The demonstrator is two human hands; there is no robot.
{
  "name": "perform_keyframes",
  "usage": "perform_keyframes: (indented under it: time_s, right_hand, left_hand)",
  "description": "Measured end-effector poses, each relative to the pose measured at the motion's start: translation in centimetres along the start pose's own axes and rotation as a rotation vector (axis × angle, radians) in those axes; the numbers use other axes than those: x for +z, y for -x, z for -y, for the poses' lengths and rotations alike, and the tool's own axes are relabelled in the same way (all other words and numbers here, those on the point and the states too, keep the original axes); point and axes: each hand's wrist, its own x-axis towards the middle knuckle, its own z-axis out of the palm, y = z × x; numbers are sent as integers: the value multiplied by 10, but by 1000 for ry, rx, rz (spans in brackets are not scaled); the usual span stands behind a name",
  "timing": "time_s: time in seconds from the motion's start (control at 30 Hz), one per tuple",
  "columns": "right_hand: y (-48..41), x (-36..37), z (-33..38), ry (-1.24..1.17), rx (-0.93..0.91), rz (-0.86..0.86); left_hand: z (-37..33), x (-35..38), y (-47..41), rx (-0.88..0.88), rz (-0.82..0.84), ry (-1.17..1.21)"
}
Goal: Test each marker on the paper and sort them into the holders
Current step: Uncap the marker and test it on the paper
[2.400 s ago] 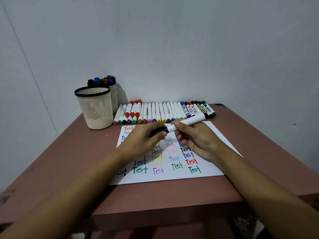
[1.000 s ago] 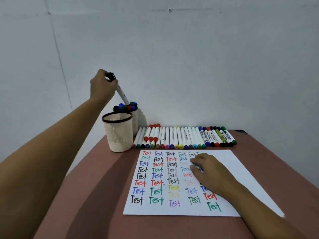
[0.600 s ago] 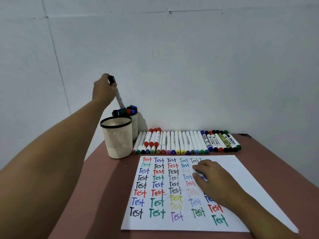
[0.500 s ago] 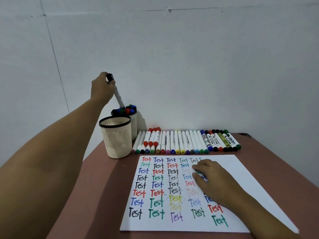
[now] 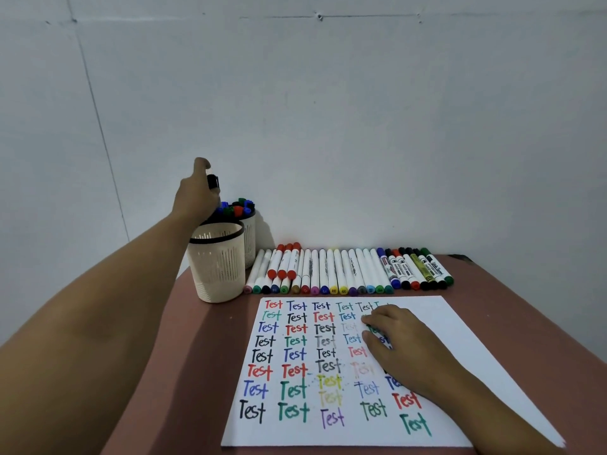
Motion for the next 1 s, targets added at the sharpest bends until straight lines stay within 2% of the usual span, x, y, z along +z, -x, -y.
perform_keyframes:
  time_s: [0.2,0.33,0.4,0.5,0.63,0.87,1.0]
  right_hand:
    - [0,-1,0,0,-4,-5]
    - [0,-1,0,-2,0,-5]
    - [0,-1,0,-1,1,-6]
    - [-1,-1,-1,1,5,-5]
    - [-1,0,-2,-1,11,-4]
    - [-1,-2,-1,-1,16,5]
    - [-2,-4,6,46,-4,28]
  left_hand:
    - [10,9,-5,-14,43,-129]
    - [13,16,-10,-38,242,-358]
    - [13,18,-10,-54,328,-387]
    - [13,17,-12,-48,351,-365]
    - [-7,11,-2,22,301,-299]
    - [-73,-9,74,342,140,-55]
    - [-74,-8,133,418,223,6]
